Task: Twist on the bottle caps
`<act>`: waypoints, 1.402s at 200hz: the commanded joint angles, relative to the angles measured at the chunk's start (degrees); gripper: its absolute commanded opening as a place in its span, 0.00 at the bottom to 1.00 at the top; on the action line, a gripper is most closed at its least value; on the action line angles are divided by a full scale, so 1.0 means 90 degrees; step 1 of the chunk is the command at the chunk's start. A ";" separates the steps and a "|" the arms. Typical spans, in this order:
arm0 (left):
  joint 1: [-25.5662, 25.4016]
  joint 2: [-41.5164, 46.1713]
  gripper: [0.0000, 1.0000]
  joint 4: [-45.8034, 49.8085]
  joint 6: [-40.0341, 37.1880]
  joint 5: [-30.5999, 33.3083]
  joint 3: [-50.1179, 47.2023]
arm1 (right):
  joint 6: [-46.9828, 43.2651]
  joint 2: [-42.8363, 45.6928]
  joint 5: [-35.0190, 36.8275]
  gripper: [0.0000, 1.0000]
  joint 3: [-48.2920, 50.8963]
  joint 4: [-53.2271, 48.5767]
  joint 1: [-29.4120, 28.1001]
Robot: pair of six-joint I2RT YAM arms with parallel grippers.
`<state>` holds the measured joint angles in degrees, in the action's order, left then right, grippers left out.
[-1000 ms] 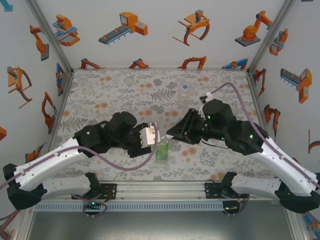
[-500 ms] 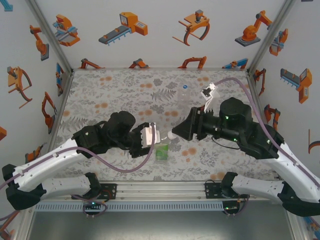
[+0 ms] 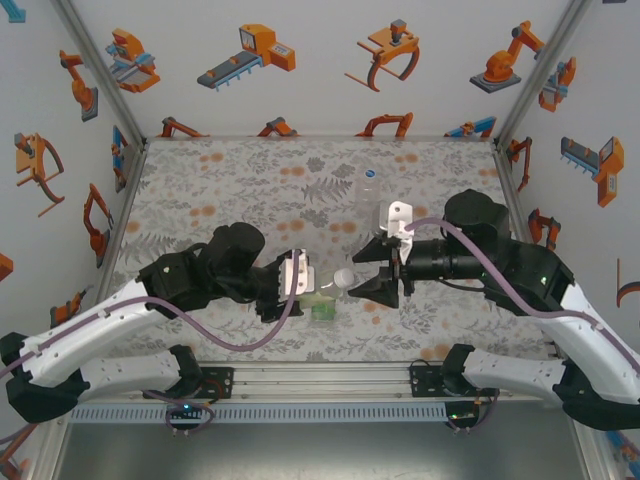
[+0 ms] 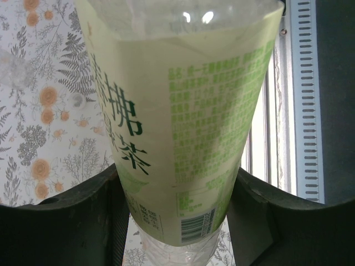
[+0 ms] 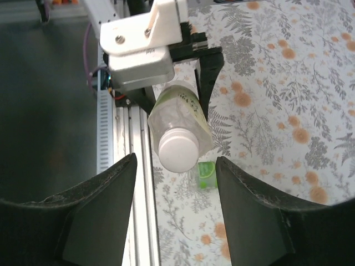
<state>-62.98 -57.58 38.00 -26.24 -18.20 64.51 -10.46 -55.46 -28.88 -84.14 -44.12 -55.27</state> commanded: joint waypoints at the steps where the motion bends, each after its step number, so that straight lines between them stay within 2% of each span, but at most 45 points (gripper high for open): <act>1: -0.0033 0.0119 0.10 -0.0006 0.0037 -0.0299 0.0216 | -0.0666 -0.0046 -0.0473 0.55 -0.0204 -0.0108 -0.0002; 60: -0.0046 0.0089 0.08 0.0084 -0.0202 -0.0571 0.0298 | -0.0645 -0.0086 -0.0866 0.54 -0.0098 0.0119 -0.0007; 99: -0.0057 0.0091 0.07 0.0058 -0.0210 -0.0503 0.0283 | -0.0572 -0.0166 -0.0807 0.51 -0.0090 0.0235 -0.0002; 169: -0.0057 0.0099 0.07 0.0081 -0.0215 -0.0415 0.0262 | -0.0357 -0.0206 -0.0696 0.41 0.0040 0.0545 -0.0002; 280: -0.0056 0.0186 0.07 -0.0055 -0.0226 -0.0274 0.0172 | -0.0155 -0.0277 -0.0562 0.40 0.0141 0.0531 0.0001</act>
<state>-63.31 -57.39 38.39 -27.14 -20.53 65.39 -13.32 -57.74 -34.92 -83.59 -41.08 -55.27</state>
